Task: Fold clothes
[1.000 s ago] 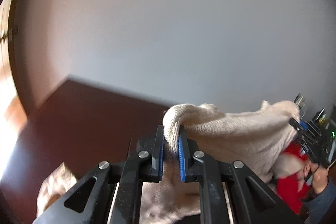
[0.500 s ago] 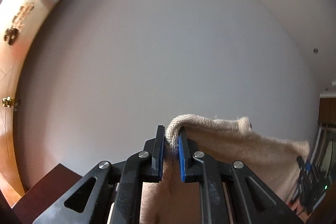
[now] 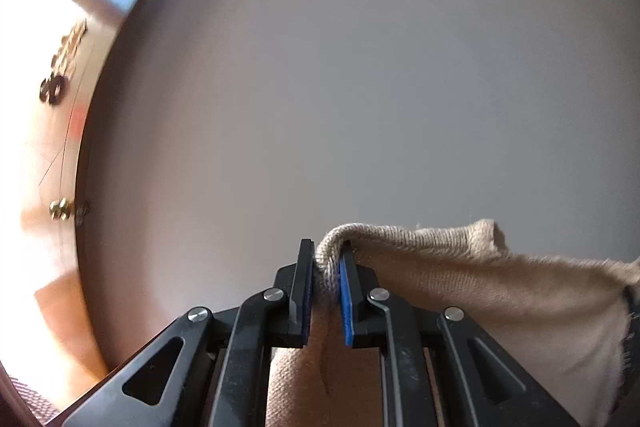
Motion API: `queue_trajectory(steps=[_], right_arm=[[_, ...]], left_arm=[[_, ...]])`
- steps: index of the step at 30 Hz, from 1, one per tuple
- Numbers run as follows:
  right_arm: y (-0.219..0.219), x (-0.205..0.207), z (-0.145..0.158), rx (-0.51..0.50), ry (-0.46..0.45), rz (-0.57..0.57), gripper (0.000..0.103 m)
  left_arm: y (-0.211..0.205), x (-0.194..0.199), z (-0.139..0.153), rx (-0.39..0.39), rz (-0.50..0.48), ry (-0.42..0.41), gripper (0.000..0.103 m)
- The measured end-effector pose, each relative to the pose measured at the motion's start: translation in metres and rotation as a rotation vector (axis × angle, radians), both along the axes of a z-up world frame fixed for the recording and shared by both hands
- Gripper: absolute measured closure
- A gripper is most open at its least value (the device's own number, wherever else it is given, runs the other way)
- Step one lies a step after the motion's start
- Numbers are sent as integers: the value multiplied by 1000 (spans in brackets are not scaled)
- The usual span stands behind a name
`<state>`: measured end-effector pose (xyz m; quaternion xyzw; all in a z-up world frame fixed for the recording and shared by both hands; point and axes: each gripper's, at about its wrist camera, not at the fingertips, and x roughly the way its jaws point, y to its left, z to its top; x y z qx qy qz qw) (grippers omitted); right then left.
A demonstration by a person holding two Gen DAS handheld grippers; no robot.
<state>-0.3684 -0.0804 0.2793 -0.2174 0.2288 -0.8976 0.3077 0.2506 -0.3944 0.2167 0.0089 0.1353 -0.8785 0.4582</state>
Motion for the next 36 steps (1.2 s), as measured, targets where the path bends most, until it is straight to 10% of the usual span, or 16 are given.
queue_trajectory(steps=[6,8,9,13,20,29,33,36], right_arm=[[-146,-121,-119,319,-206,-77,76],[-193,-163,-172,441,-282,-114,35],[-208,-179,-198,495,-304,-136,29],[-213,-230,-257,603,-452,-180,37],[-134,-225,-188,426,-592,-116,8],[-13,-129,-127,202,-1028,248,0],[27,-90,-134,150,-1068,292,0],[45,-73,-143,90,-1141,335,0]], left_arm=[[-124,-124,-147,221,68,-376,89],[-157,-162,-208,307,65,-529,88],[-167,-172,-234,361,50,-579,88],[-179,-177,-289,452,21,-630,88],[-167,-124,-276,397,43,-611,87],[-103,-53,-321,265,11,-994,74],[-116,-18,-342,357,1,-1025,74],[-112,2,-335,507,-119,-868,74]])
